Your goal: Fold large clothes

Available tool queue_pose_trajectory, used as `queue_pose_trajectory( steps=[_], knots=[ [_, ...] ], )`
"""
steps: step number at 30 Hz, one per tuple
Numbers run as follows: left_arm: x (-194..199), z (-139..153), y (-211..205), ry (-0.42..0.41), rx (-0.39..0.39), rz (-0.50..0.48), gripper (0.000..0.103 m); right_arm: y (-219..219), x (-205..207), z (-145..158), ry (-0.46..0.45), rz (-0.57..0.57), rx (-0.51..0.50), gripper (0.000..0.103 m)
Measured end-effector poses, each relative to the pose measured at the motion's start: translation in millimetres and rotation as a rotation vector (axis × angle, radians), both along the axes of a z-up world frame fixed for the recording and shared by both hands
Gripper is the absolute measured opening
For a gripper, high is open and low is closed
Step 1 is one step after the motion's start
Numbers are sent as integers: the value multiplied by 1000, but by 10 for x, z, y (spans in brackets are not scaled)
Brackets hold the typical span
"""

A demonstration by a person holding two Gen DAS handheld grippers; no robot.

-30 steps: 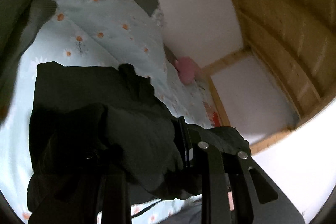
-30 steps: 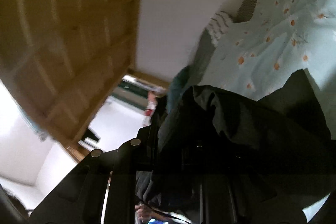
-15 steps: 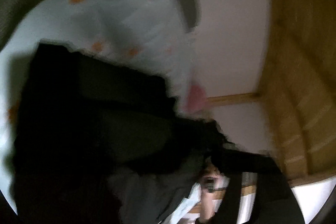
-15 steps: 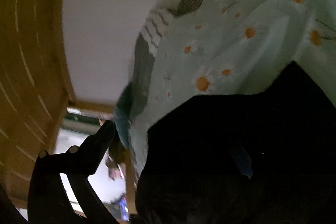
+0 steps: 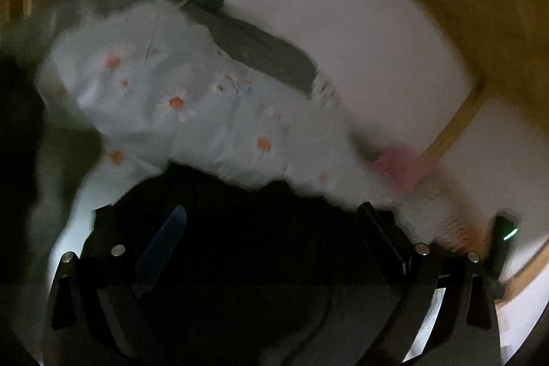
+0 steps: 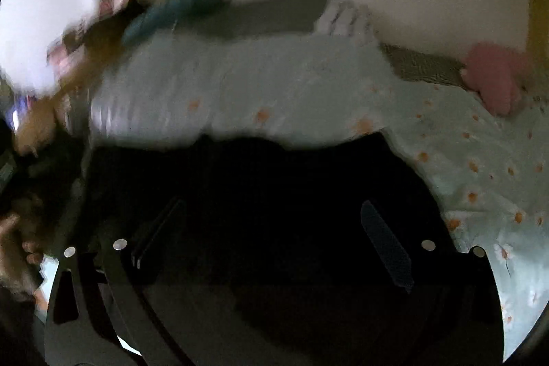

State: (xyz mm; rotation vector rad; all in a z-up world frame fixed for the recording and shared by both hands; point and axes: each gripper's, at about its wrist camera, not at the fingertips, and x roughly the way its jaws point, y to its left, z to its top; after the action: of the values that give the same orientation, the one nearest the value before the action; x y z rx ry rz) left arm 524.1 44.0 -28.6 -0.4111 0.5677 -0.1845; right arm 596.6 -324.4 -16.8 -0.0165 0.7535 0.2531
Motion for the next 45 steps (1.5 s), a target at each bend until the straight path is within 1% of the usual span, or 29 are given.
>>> queue_pose_trajectory(
  steps=[1, 2, 3, 4, 5, 6, 7, 8, 10, 11, 13, 17, 19, 21, 24, 29, 34, 35, 36, 39, 41, 45],
  knots=[
    [-80, -35, -284, 9, 96, 34, 97, 146, -9, -134, 0, -7, -36, 100],
    [-124, -105, -426, 20, 156, 66, 97, 226, 16, -252, 12, -28, -69, 100],
    [-97, -209, -549, 44, 223, 97, 97, 288, 110, -479, 61, -81, -121, 100],
    [30, -412, -650, 105, 323, 127, 97, 272, 214, -706, 118, -115, -121, 100],
    [171, -643, -633, 179, 376, 142, 98, 208, 265, -844, 134, -136, -102, 100],
    [252, -797, -556, 217, 367, 143, 99, 171, 296, -907, 144, -150, -89, 100],
    [333, -944, -408, 238, 319, 124, 99, 154, 331, -952, 157, -150, -79, 100],
    [370, -975, -339, 238, 303, 105, 99, 169, 358, -984, 165, -146, -90, 100],
    [483, -1012, -280, 264, 313, 81, 99, 235, 420, -1083, 169, -150, -144, 101],
    [515, -1041, -280, 273, 327, 81, 99, 273, 464, -1144, 174, -158, -177, 101],
    [514, -1104, -281, 284, 348, 96, 99, 293, 494, -1188, 203, -167, -200, 101],
    [338, -1231, -355, 290, 394, 112, 99, 242, 422, -1249, 287, -158, -209, 101],
    [283, -1270, -379, 302, 392, 108, 99, 206, 344, -1264, 307, -154, -205, 101],
    [209, -1286, -383, 313, 389, 104, 99, 184, 207, -1276, 316, -162, -209, 101],
    [-22, -1294, -376, 338, 382, 100, 99, 154, -41, -1289, 324, -175, -218, 101],
    [-510, -1315, -450, 357, 389, 85, 99, -4, -582, -1283, 333, -168, -207, 101],
    [-1003, -1330, -753, 355, 403, 33, 99, -358, -1424, -1268, 291, -198, -190, 101],
    [-1029, -1322, -812, 355, 406, 23, 99, -414, -1565, -1267, 282, -205, -189, 101],
    [-1142, -1326, -902, 352, 411, 4, 99, -499, -1793, -1276, 268, -217, -185, 101],
    [-1324, -1373, -1106, 337, 419, -17, 99, -678, -2186, -1294, 251, -246, -176, 101],
    [-1363, -1398, -1177, 316, 429, 2, 99, -751, -2198, -1326, 248, -248, -175, 101],
    [-1345, -1426, -1172, 310, 422, 22, 99, -497, -1954, -1278, 268, -270, -211, 101]
  ],
)
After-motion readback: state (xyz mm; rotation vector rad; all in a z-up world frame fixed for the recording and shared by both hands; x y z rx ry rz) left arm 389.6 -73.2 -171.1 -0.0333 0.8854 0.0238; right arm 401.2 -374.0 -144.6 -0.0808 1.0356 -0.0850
